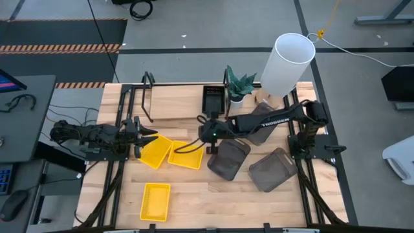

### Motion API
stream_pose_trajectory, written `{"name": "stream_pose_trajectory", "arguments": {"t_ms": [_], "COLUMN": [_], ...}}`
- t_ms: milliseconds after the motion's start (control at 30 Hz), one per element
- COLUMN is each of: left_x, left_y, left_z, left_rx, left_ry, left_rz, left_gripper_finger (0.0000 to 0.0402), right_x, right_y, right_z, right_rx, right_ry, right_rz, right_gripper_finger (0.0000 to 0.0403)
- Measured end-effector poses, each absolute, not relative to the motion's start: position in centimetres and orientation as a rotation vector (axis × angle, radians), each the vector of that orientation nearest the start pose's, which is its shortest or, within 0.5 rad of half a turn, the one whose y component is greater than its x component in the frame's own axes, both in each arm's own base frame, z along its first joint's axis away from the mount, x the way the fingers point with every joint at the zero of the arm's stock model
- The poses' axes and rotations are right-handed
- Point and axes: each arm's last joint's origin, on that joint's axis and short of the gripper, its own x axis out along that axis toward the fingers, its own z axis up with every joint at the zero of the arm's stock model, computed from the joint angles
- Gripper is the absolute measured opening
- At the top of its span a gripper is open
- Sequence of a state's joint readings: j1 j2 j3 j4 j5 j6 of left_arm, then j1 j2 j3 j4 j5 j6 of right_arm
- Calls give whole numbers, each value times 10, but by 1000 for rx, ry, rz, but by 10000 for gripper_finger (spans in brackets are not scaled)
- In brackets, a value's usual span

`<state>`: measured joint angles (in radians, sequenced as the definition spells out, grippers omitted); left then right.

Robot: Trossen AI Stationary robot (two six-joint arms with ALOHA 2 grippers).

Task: Stack baskets on shelf by color
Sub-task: Stack the middle transparent black bin on the top transparent black bin

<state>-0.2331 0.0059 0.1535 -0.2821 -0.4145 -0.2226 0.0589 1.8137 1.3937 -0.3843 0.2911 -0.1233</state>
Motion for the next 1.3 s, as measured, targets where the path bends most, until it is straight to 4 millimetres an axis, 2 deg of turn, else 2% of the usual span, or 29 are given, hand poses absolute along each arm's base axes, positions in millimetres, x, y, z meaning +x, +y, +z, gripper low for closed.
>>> {"name": "stream_pose_trajectory", "arguments": {"t_ms": [433,633,733,900,1067,1300], "left_x": [83,83,83,83,83,83], "left_y": [-8,-8,-8,-8,-8,-8], "left_z": [188,188,188,188,188,188], "left_rx": [-179,-179,-179,-179,-179,-179], "left_ry": [107,107,107,107,107,107], "left_rz": [194,195,194,194,195,194], "left_gripper_finger": [117,117,117,117,117,117], "right_x": [399,395,388,366,334,288], "right_y": [85,104,110,112,108,99], "right_z": [257,257,263,294,329,357], "right_rx": [-263,-278,-303,-326,-257,-209], "right_ry": [632,622,621,580,559,543], "right_rz": [-5,37,9,-64,-71,-58], "right_gripper_finger": [106,106,106,106,106,104]}}
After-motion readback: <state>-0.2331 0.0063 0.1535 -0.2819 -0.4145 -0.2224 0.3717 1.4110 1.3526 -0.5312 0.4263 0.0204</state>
